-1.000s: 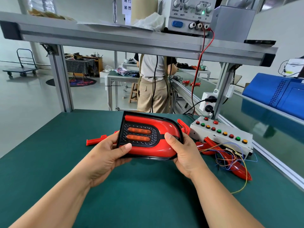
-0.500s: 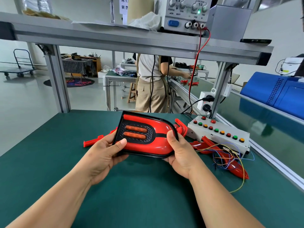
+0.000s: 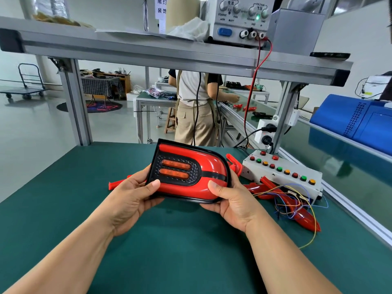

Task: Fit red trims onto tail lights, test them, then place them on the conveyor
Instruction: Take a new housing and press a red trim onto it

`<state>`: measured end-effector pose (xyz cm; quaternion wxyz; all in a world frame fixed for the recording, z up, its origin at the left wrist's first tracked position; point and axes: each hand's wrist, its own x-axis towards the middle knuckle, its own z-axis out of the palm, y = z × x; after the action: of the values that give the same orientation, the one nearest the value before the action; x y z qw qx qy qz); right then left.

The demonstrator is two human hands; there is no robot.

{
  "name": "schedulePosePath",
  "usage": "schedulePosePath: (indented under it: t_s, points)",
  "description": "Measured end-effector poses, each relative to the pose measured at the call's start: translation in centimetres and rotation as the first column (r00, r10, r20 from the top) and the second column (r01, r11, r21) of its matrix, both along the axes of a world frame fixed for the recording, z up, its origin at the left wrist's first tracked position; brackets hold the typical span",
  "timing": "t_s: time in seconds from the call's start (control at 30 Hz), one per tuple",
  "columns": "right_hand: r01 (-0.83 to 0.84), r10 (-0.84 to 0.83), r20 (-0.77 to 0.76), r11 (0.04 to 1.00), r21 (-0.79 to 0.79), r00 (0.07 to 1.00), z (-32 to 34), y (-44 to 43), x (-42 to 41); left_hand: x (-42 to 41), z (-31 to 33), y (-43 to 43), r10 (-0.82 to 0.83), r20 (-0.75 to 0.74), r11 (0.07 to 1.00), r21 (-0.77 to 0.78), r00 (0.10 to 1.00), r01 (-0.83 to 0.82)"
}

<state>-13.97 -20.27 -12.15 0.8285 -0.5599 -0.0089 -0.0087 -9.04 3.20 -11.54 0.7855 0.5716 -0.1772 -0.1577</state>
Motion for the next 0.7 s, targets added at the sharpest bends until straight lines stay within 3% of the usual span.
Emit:
schedulePosePath:
  t_s: [0.23,0.57,0.7]
  points:
    - [0.013,-0.013,-0.01,1.0,-0.007,1.0,0.1,-0.1,0.2,0.0,-0.2,-0.2,0.009,0.039,1.0,-0.008,0.999,-0.009]
    - [-0.042,0.042,-0.015,0.999,-0.033,0.999,0.2,-0.5,-0.4,0.2,0.4,1.7,-0.117,-0.047,0.991,0.053,0.992,0.12]
    - [-0.025,0.025,0.0,0.999,-0.041,1.0,0.2,-0.4,-0.5,0.2,0.7,2.0,-0.098,-0.034,0.993,0.062,0.995,0.1]
